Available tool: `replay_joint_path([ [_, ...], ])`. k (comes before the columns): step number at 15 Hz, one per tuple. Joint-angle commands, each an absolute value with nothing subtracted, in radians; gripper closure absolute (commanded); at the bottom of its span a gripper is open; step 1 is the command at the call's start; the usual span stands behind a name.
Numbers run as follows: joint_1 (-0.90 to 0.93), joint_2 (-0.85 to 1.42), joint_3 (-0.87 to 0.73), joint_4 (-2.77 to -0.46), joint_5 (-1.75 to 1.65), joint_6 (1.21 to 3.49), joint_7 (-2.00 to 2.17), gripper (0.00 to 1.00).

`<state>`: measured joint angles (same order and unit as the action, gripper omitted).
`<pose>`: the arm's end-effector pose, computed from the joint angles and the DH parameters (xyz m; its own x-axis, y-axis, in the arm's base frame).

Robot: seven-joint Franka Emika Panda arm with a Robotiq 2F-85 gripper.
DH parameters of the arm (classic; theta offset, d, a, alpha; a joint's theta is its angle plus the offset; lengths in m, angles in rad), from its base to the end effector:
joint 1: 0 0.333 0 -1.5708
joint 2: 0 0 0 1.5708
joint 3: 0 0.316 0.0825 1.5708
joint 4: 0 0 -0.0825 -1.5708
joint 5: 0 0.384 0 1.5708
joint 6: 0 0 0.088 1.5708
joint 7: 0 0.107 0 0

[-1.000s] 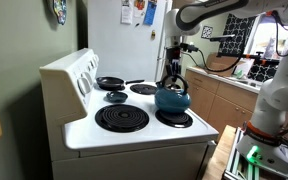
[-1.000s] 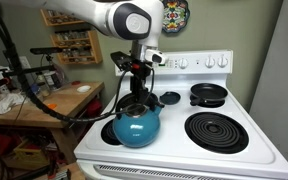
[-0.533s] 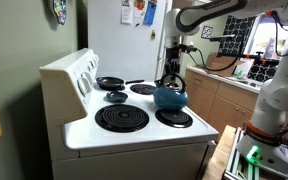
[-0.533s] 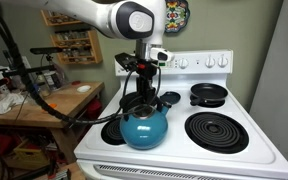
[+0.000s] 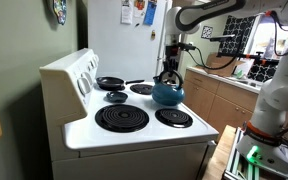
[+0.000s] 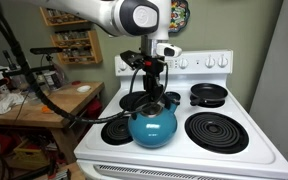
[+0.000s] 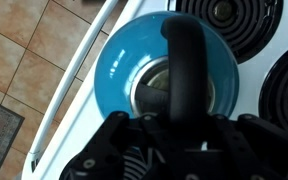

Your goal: Move the blue kettle to the bottom right cooker on the hob of the stove

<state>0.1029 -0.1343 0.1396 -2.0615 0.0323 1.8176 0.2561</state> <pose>0.4882 0.1257 0.4839 0.9936 -0.0263 -0.1100 -0.0246 -0.9996 0.0168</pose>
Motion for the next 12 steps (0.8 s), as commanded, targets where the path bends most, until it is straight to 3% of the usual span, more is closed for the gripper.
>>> replay_joint_path([
  [1,0.104,-0.134,0.138,-2.056,0.032,1.814,0.256,0.93],
  [4,0.104,-0.134,0.138,-2.053,0.032,1.814,0.256,0.93],
  [5,0.091,-0.124,0.128,-2.047,0.031,1.821,0.29,0.98],
  [12,0.028,-0.107,0.058,-2.058,0.013,1.982,0.328,0.98],
])
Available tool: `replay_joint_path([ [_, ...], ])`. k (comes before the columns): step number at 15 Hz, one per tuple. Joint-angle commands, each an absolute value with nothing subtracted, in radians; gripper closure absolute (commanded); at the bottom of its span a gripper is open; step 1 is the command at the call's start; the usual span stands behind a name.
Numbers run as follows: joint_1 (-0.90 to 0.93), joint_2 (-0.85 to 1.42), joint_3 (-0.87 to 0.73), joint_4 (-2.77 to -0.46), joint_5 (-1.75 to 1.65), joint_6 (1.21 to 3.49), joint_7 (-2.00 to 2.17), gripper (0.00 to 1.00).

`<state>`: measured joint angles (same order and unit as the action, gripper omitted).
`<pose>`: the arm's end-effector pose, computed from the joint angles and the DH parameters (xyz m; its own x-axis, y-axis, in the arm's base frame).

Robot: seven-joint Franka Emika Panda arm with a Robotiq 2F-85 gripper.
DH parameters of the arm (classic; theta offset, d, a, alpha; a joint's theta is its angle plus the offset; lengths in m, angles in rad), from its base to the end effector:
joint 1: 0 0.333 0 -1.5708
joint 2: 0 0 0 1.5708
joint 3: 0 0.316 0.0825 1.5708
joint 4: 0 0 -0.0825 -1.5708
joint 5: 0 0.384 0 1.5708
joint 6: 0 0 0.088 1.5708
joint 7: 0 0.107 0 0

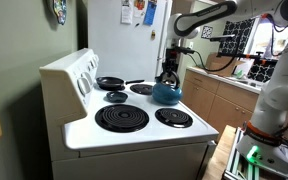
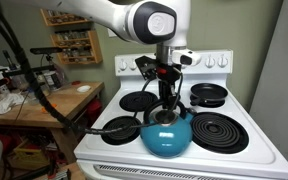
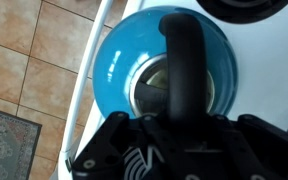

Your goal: Move the blue kettle to the bottom right cooker on the hob of the stove

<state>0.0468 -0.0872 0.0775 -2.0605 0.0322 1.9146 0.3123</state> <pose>0.5175 0.0677 0.4684 0.9781 -0.1984 -0.0632 -0.1990 -0.9800 -0.0036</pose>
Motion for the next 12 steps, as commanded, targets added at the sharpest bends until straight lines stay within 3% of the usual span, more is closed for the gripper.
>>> replay_joint_path([
  [1,0.022,-0.104,0.051,-2.055,0.0,2.005,0.326,0.98],
  [12,-0.008,-0.021,0.009,-1.976,-0.034,2.123,0.295,0.98],
])
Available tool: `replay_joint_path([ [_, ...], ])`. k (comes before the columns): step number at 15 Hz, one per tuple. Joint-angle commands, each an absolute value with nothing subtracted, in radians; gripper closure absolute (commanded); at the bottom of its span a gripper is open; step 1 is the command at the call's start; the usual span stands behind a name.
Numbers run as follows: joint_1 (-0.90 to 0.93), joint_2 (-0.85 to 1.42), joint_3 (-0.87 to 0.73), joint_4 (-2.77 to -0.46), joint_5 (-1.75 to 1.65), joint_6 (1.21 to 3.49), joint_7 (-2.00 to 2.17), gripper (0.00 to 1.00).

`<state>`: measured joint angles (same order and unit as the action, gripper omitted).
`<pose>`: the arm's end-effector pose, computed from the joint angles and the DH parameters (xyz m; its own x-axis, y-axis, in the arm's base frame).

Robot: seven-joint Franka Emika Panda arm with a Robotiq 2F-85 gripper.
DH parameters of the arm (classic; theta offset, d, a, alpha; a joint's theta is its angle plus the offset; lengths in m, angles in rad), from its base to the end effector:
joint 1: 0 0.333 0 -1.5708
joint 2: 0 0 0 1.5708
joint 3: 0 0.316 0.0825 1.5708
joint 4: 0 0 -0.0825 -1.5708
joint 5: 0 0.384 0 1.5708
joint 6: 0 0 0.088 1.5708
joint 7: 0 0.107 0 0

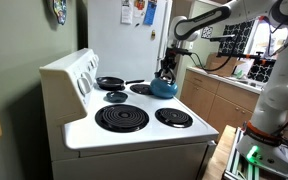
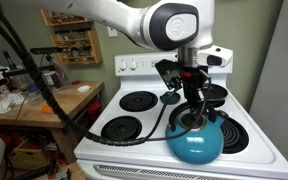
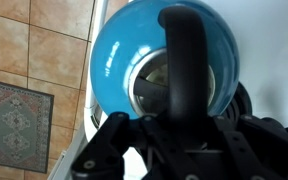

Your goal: Move the blue kettle to the bottom right cooker on the hob of the stove

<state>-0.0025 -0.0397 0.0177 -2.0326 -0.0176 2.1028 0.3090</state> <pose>0.5531 0.0077 0.4733 0.9534 -0.2810 0.1095 -0.2809 -0.9596 -0.0174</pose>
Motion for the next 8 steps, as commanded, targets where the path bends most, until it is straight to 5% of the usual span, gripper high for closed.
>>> replay_joint_path([
  [1,-0.008,-0.009,0.008,-1.959,-0.04,2.125,0.301,0.98],
  [8,-0.004,0.095,-0.004,-1.85,-0.021,2.188,0.282,0.98],
])
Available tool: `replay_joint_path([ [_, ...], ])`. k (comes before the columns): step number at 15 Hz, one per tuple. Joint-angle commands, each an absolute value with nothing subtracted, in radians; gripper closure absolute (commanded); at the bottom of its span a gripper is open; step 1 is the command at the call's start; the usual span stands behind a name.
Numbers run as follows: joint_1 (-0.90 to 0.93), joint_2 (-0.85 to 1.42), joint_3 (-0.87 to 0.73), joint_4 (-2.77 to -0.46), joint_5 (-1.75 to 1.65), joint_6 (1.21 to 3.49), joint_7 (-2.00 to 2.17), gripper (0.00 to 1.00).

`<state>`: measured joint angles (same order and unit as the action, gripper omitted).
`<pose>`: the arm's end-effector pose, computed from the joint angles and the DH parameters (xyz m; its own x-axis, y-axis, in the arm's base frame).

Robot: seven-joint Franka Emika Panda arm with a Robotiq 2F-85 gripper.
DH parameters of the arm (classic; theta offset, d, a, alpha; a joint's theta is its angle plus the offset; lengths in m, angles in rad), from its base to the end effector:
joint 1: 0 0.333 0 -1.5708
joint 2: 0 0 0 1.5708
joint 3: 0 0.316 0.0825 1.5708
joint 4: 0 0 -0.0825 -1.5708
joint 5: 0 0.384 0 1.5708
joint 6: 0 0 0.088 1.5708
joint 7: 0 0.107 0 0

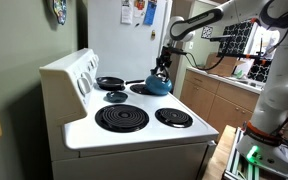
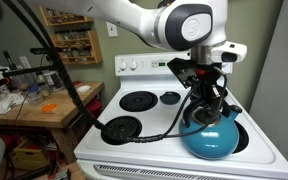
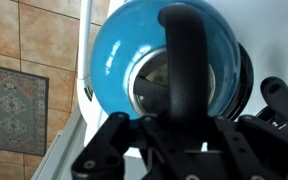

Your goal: Move the blue kettle to the bottom right cooker on the hob of the stove

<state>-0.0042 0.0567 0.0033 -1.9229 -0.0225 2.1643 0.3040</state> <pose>0.5916 -0.0014 0.4779 0.9403 -0.2881 0.1812 -0.2866 -0.9574 -0.0354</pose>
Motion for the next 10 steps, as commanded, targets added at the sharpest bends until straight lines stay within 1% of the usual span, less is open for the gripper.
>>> replay_joint_path([
  [1,-0.005,0.11,-0.004,-1.834,-0.003,2.194,0.273,0.98],
  [10,0.007,0.232,0.004,-1.698,0.038,2.215,0.266,0.98],
])
